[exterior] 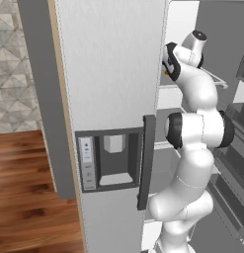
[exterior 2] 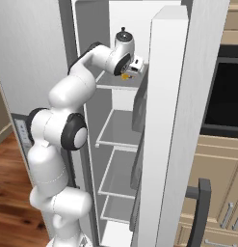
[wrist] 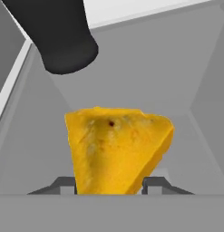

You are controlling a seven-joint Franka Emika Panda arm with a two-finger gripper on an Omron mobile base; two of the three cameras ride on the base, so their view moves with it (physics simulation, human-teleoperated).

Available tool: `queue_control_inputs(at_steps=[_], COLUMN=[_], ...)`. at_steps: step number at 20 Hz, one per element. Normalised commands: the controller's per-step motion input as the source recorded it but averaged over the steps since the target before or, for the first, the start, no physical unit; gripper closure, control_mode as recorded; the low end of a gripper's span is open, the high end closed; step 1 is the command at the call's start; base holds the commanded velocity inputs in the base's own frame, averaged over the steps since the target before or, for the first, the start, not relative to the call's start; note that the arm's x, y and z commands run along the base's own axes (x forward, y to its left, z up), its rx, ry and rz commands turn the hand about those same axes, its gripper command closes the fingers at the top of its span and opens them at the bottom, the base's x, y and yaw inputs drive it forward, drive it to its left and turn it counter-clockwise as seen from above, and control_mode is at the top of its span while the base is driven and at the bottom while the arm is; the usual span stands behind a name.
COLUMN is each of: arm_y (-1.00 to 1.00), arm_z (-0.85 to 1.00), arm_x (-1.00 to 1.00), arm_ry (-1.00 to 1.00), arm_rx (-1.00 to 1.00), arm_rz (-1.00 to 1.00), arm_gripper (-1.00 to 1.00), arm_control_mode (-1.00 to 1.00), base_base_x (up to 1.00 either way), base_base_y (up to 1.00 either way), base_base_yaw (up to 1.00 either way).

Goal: Pick the cheese from the fridge and the cheese grater from the cabinet and place them next to the salad bowl.

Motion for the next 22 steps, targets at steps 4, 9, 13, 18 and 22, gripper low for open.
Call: queue_control_inputs(at_steps=[4,9,13,18,22], arm_y=[0.02,0.0,0.0,0.03,0.19], arm_z=[0.0,0.0,0.07,0.14,0.07], arm_x=[0.0,-0.32,-0.49,-0.5,-0.56], arm_ry=[0.0,-0.05,-0.09,-0.08,-0.09], arm_rx=[0.0,0.0,0.0,0.0,-0.01], arm_rz=[0.02,0.03,0.04,0.04,0.0], arm_gripper=[1.0,1.0,1.0,1.0,1.0], arm_control_mode=[-1.0,-1.0,-1.0,-1.0,-1.0], base_base_x=[0.0,0.0,0.0,0.0,0.0], base_base_y=[0.0,0.0,0.0,0.0,0.0], base_base_yaw=[0.0,0.0,0.0,0.0,0.0])
